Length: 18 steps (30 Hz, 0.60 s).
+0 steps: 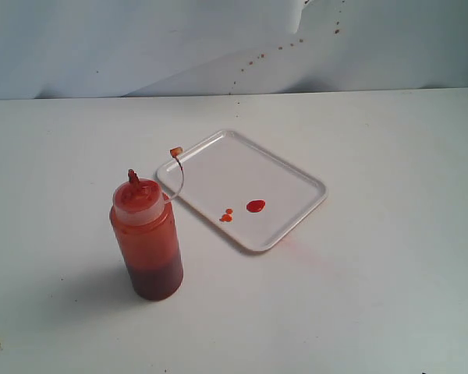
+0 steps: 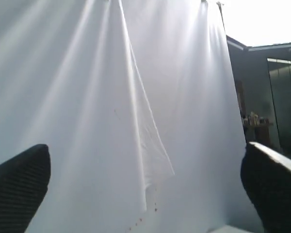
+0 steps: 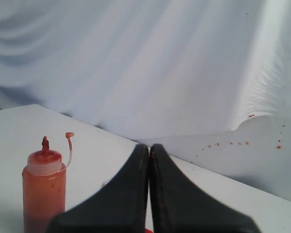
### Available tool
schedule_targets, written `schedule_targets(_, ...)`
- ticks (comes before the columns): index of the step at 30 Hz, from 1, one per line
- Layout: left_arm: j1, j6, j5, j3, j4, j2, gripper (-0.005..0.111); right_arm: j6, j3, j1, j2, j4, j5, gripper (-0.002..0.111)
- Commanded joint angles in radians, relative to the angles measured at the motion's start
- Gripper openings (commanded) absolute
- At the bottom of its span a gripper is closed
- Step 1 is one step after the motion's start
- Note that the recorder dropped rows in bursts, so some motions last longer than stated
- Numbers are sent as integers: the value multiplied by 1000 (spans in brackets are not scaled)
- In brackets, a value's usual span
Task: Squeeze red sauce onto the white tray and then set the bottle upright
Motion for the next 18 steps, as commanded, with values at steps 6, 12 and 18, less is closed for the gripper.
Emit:
schedule_targets(6,-2,-17,102,8,-4,-308,105,4,8,-5,-7,6,-6,0)
schedule_targets(12,-2,-15,102,8,-4,-384,105,4,8,-5,-7,6,-6,0)
schedule_targets(18,-2,-15,102,8,-4,-384,105,4,8,-5,-7,6,-6,0)
